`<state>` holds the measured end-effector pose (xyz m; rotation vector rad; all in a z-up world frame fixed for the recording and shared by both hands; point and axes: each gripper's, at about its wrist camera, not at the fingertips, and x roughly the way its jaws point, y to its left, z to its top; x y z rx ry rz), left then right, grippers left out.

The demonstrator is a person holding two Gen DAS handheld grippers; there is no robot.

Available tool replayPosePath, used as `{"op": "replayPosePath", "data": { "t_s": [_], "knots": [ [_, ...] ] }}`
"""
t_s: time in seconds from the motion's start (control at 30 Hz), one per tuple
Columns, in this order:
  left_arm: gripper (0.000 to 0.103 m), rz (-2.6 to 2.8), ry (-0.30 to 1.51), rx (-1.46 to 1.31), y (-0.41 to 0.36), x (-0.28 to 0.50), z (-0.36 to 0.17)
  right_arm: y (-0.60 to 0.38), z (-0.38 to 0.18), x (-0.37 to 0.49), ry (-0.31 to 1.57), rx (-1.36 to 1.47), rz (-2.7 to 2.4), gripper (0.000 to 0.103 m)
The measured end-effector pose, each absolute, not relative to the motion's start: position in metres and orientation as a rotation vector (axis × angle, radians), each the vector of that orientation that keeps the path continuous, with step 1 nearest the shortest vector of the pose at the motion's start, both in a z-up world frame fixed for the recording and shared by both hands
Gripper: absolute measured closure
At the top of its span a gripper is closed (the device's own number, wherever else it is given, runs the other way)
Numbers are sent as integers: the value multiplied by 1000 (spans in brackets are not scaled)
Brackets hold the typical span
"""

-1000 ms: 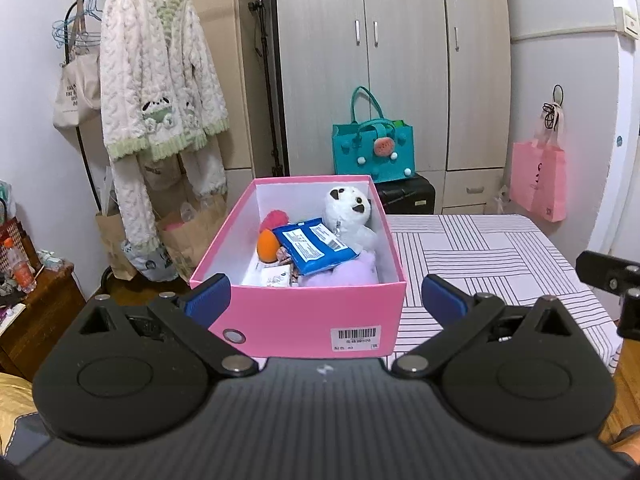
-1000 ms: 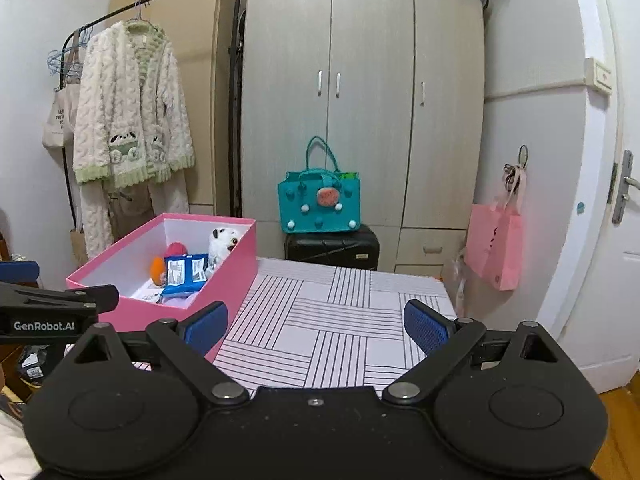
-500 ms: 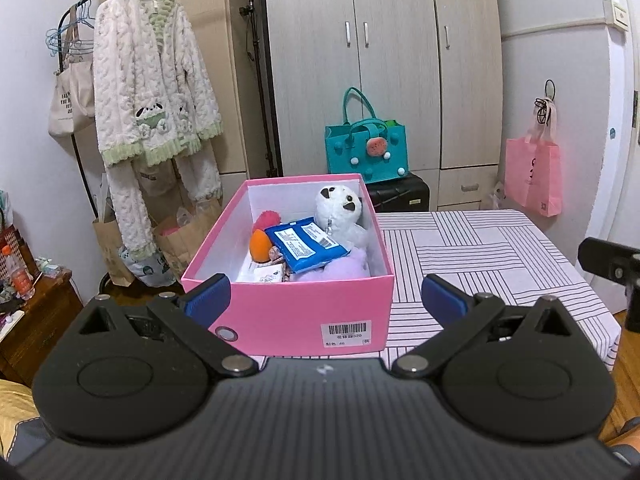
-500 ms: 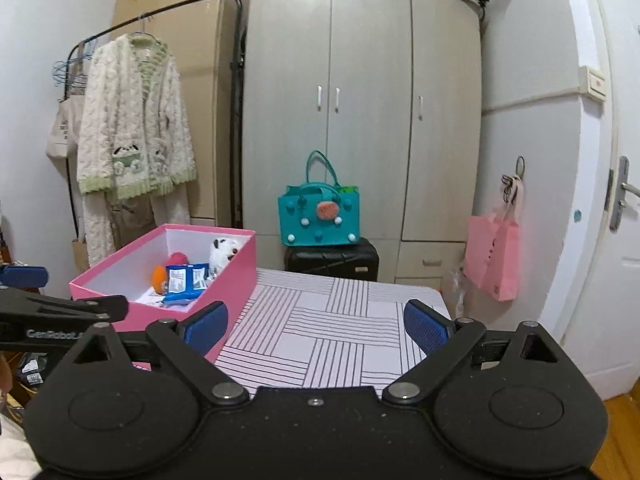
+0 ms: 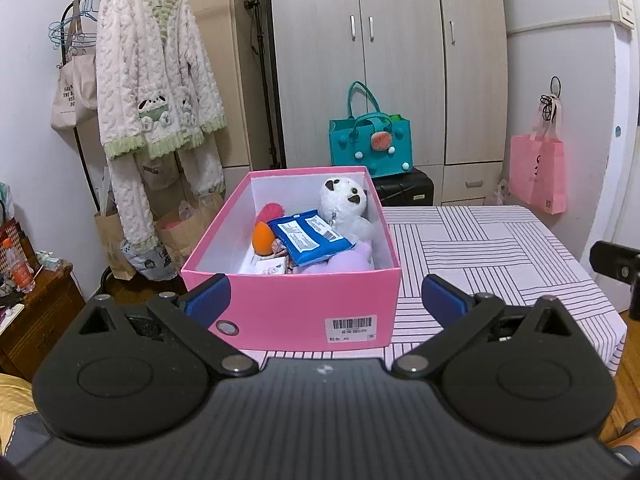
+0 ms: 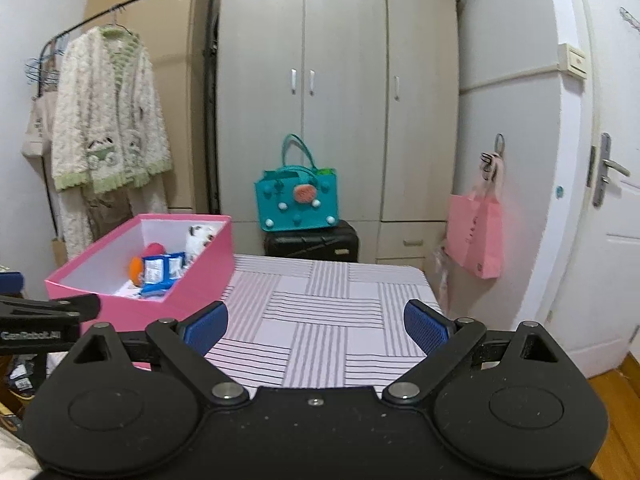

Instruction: Organize soft objects

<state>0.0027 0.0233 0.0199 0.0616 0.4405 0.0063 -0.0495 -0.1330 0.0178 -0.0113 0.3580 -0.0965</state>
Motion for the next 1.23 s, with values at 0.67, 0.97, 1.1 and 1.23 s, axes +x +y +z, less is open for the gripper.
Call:
{"op": "replayPosePath", "data": {
  "t_s": [0.67,0.97,1.1,1.23],
  "knots": [
    [0,-3,449,35,27,5,16,-138,16,-49,363,-10,-117,6],
    [0,-1,465,45,27,7,12,-140,13,-48,367,-6,-119,6],
    [0,1,463,47,26,6,13,-141,12,-47,369,-7,-118,6],
    [0,1,460,52,26,6,14,-141,13,-46,369,-7,-115,6]
  ]
}}
